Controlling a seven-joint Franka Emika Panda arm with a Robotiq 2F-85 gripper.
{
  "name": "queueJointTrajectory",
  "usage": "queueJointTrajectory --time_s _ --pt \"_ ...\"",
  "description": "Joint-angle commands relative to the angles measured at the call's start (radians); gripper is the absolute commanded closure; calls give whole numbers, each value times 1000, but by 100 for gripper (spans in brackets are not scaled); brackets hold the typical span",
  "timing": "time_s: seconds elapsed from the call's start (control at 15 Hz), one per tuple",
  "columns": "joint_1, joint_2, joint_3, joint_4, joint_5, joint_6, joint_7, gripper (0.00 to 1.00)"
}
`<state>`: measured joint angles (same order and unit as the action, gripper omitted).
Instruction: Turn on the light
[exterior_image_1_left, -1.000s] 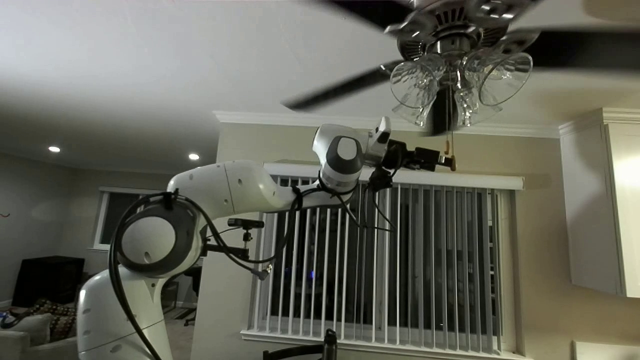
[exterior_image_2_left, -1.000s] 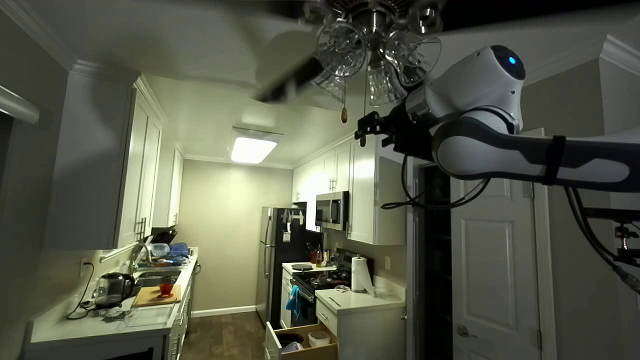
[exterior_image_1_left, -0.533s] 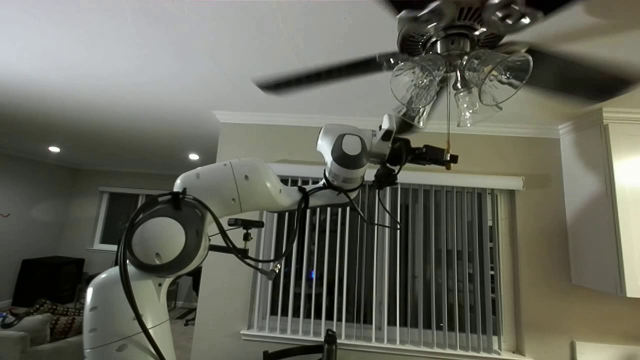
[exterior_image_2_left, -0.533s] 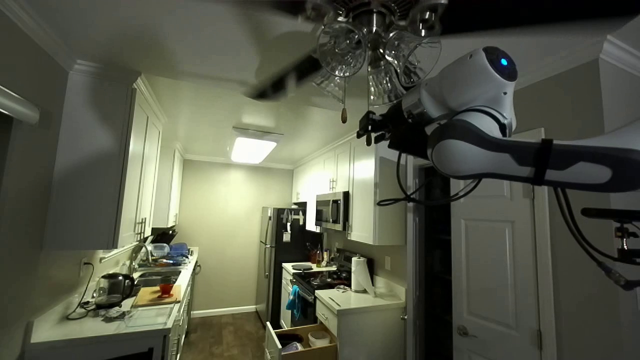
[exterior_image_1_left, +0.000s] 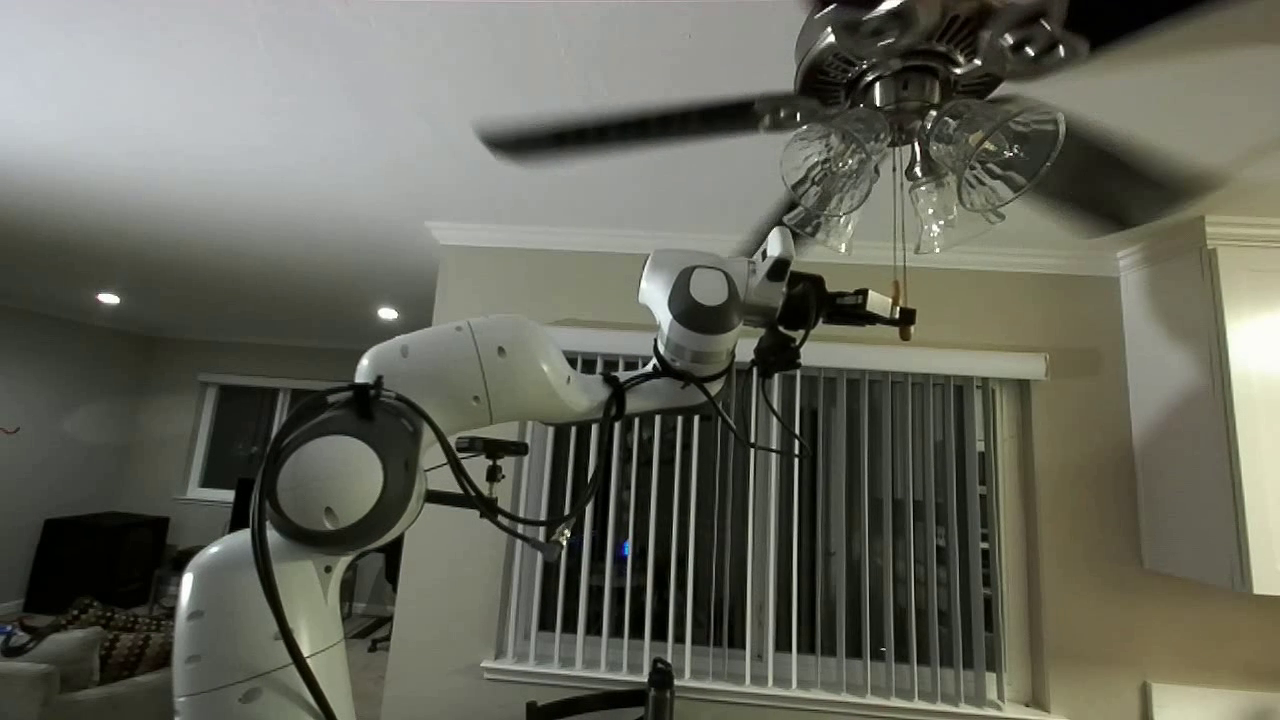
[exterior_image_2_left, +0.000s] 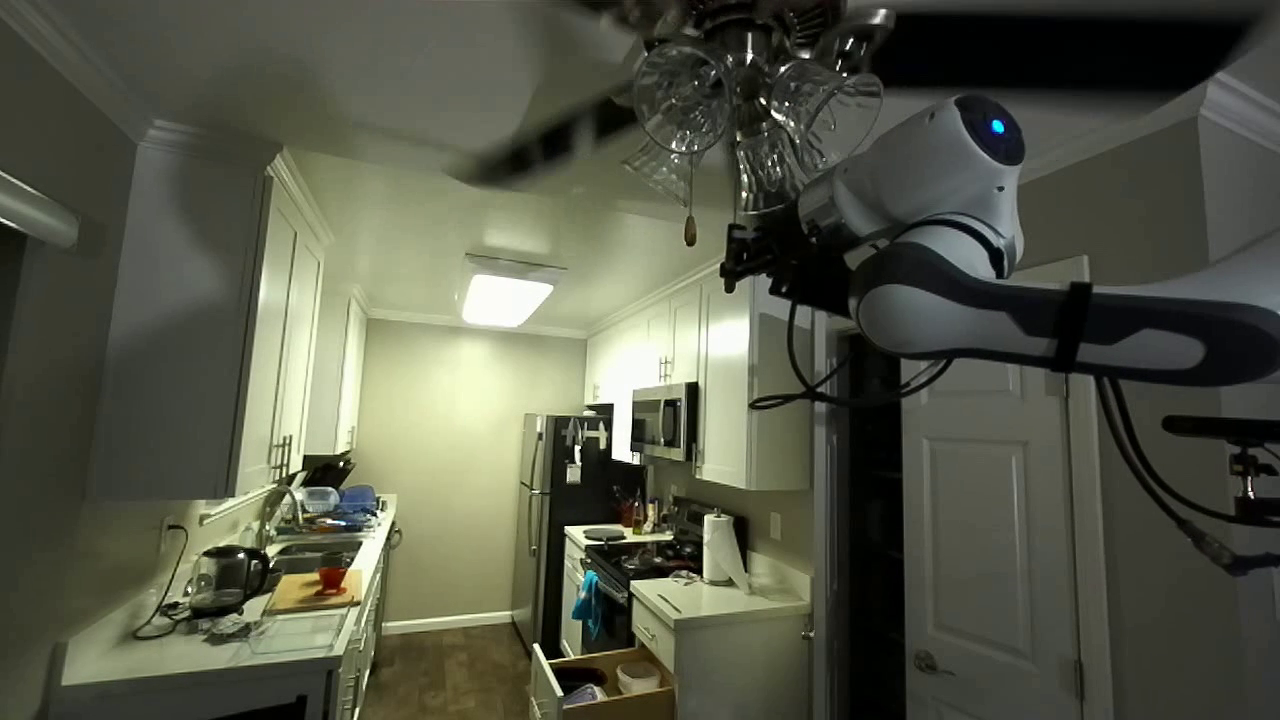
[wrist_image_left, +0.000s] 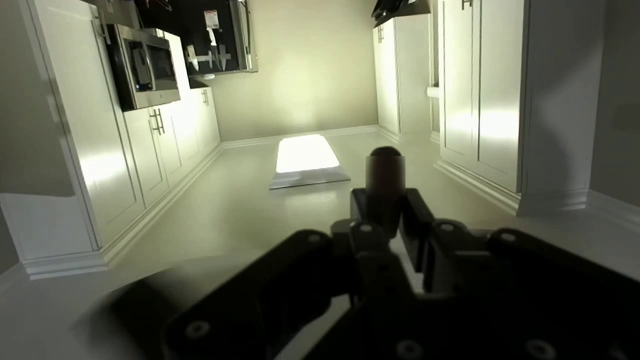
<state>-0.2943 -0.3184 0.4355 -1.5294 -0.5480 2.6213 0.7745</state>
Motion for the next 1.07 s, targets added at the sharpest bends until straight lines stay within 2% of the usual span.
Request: queueJointTrajectory --time_s 0.0,0.6,0.8,1.0 --pt "25 20 -9 16 -53 -6 37 92" --pt "61 17 -46 -21 -107 -68 17 92" --pt "99 13 -60 -32 -98 -162 -31 92" --pt "129 16 -71 -7 -101 -193 -36 92"
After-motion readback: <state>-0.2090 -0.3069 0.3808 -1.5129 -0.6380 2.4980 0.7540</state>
